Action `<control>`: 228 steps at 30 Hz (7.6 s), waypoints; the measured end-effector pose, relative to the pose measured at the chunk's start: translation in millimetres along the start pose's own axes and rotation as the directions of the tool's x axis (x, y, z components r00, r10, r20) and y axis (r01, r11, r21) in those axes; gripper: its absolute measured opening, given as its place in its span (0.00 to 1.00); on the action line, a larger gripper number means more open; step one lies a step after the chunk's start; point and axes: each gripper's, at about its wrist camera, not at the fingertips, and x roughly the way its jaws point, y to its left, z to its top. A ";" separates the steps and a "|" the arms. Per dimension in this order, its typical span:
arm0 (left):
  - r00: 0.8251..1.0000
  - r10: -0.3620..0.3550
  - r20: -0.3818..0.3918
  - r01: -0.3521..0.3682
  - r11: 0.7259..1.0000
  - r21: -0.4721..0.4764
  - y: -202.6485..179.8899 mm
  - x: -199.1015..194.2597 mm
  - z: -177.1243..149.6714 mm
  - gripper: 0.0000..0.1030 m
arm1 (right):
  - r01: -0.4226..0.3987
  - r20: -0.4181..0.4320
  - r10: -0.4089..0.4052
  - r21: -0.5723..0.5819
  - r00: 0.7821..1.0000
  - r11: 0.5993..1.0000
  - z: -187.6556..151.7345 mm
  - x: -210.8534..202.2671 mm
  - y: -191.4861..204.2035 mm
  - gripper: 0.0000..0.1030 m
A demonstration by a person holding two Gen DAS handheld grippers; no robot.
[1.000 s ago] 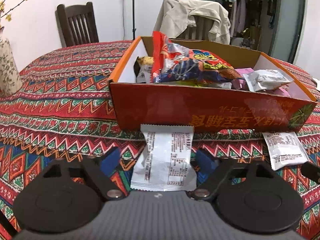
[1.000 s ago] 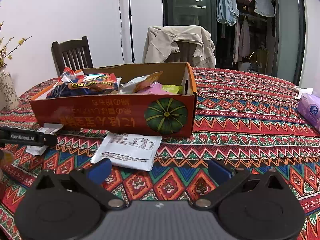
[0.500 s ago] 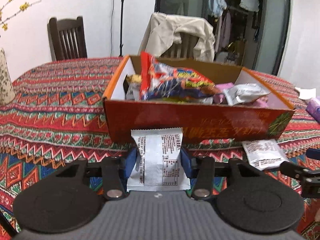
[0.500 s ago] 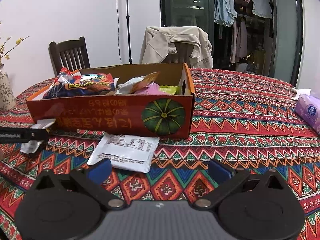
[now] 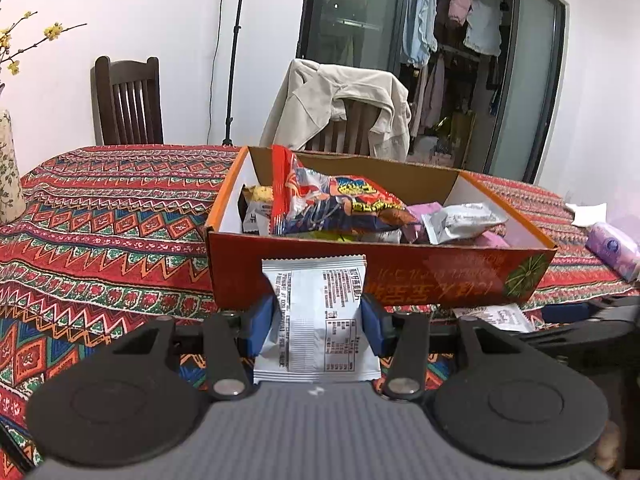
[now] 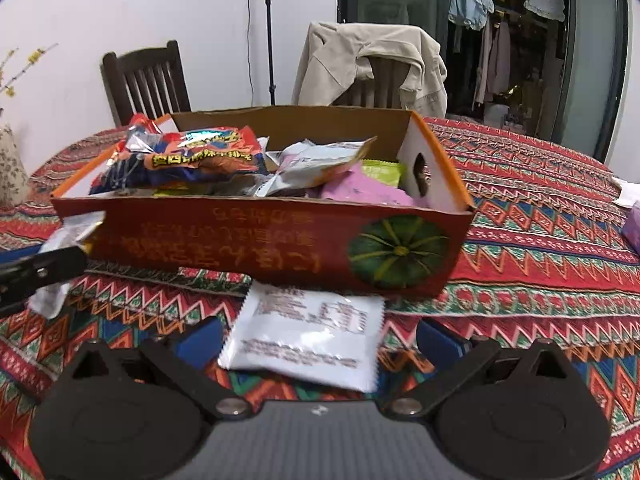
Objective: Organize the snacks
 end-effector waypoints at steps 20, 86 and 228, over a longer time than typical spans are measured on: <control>1.000 -0.006 0.016 0.006 1.000 -0.024 5.1 -4.4 1.0 0.47 | 0.005 -0.051 -0.005 -0.005 0.999 1.000 10.4 29.9 8.0 1.00; 0.985 0.103 0.137 -0.105 0.994 0.005 -20.3 67.5 97.9 0.47 | -0.002 0.371 -0.006 0.021 0.929 1.000 86.5 -0.6 -16.2 0.40; 0.999 -0.007 0.035 0.005 0.998 0.057 -24.4 -122.4 -78.4 1.00 | -0.051 0.196 0.051 -0.005 0.979 0.999 -117.6 -149.2 -7.2 1.00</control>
